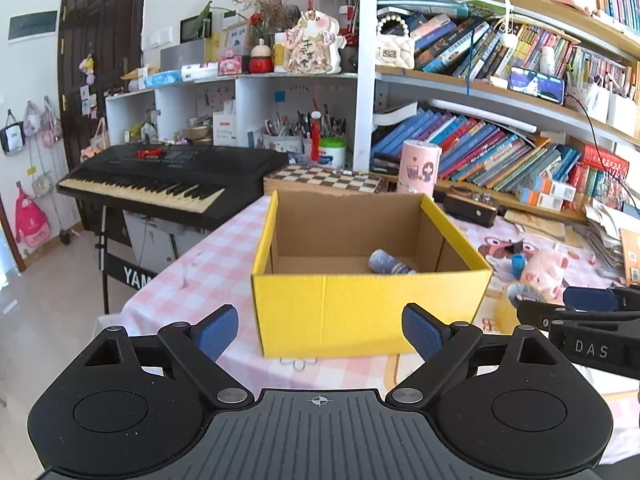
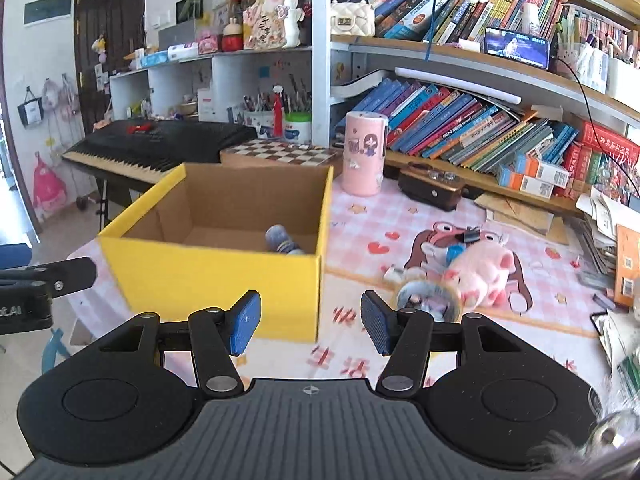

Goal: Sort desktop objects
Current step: 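Move both tools back toward the tape roll and plush pig, then grasp the tape roll with the left tool while the right tool grasps the pink plush pig, then lift the tape roll with the left tool while the right tool lifts the plush pig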

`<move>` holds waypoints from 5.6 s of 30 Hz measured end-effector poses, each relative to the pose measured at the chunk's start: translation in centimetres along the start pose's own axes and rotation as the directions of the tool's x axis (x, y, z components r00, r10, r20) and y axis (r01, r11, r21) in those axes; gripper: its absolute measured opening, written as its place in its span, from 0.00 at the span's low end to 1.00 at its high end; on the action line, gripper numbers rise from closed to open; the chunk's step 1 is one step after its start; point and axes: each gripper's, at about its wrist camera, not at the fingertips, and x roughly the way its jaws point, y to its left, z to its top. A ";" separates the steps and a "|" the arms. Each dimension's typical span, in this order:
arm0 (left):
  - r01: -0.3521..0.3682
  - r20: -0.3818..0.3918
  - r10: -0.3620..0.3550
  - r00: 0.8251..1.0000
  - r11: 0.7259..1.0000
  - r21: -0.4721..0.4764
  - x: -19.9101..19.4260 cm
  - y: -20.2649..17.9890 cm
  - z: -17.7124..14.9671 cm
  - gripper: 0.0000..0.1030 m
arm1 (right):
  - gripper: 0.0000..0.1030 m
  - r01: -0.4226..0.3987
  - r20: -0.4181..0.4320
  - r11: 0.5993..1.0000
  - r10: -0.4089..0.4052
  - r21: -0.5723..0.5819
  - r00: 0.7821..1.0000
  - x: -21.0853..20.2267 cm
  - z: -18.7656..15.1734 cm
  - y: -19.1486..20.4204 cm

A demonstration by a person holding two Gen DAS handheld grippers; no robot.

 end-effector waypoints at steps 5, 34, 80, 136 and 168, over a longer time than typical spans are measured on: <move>0.008 -0.016 -0.008 1.000 1.000 0.007 -0.9 0.1 -1.1 0.89 | 0.52 0.004 -0.009 1.000 -0.004 -0.001 1.000 -1.2 -1.1 1.0; 0.097 -0.097 -0.091 0.991 0.994 0.058 -3.5 -0.5 -4.7 0.90 | 0.65 0.084 -0.081 0.993 -0.076 0.089 0.994 -5.3 -5.4 1.5; 0.297 -0.246 -0.247 0.937 0.936 0.190 7.3 -19.5 -1.3 0.95 | 0.70 0.250 -0.234 0.941 -0.196 0.227 0.952 0.9 -4.4 -18.0; 0.208 -0.235 -0.172 0.957 0.969 0.135 15.2 -24.9 2.7 0.81 | 0.95 0.080 -0.183 0.926 -0.012 0.368 0.983 12.5 1.6 -28.8; 0.102 -0.082 -0.091 0.992 0.985 0.139 7.6 -21.3 3.6 0.81 | 0.62 -0.010 -0.137 0.854 0.095 0.520 0.986 17.2 3.2 -29.0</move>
